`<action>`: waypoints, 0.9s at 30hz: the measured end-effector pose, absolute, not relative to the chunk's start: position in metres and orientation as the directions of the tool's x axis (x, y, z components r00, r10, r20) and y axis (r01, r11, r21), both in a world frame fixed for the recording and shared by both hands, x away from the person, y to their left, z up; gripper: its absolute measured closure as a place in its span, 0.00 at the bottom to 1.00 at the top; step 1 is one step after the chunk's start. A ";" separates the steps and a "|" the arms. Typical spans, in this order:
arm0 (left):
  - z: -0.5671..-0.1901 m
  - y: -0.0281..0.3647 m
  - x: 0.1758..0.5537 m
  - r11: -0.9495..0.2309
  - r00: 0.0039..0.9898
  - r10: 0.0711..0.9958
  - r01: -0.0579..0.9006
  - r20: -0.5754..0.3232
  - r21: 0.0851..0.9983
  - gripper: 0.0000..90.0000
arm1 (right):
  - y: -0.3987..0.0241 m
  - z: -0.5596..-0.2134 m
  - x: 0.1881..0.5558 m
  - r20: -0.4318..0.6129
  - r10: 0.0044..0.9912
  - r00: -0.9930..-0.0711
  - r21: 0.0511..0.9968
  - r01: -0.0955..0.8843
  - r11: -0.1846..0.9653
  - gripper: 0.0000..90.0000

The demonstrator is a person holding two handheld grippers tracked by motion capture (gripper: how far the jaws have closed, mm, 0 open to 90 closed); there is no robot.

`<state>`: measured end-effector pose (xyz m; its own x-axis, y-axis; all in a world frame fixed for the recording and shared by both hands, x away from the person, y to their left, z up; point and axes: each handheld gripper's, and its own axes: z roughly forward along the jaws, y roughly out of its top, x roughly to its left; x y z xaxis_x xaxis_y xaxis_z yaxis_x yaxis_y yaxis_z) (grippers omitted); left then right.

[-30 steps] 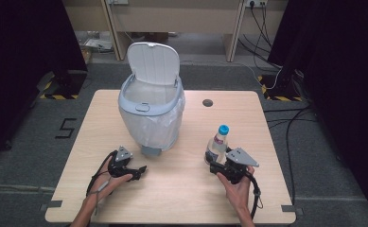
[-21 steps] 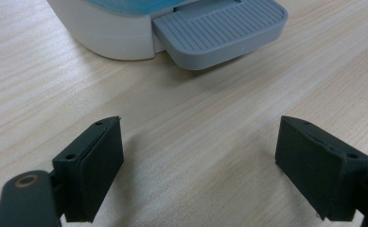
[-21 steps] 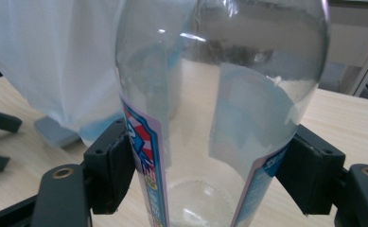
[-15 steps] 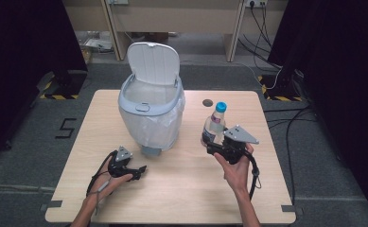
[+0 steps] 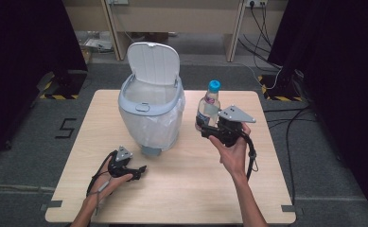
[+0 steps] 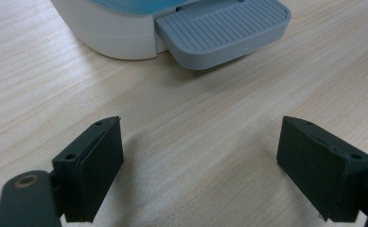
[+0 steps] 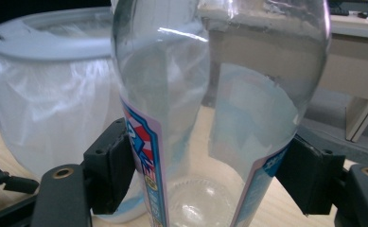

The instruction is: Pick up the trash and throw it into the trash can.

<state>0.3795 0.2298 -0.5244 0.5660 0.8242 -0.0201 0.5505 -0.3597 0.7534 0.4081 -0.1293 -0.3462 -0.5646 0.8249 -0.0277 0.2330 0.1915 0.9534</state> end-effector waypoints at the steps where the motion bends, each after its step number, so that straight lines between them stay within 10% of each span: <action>1: -0.524 0.230 0.379 -0.360 0.566 0.824 0.551 -0.020 0.753 0.16 | -0.129 -0.344 0.409 -0.028 0.824 -0.566 0.954 0.231 0.192 0.31; 27: -0.524 0.230 0.380 -0.359 0.563 0.826 0.551 -0.018 0.753 0.16 | -0.105 -0.276 0.429 -0.047 0.811 -0.584 0.969 0.171 0.179 0.31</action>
<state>0.3795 0.2301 -0.5243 0.5631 0.8262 -0.0179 0.5512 -0.3594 0.7530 0.4290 -0.1047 -0.2763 -0.5837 0.8106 -0.0472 0.1709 0.1795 0.9688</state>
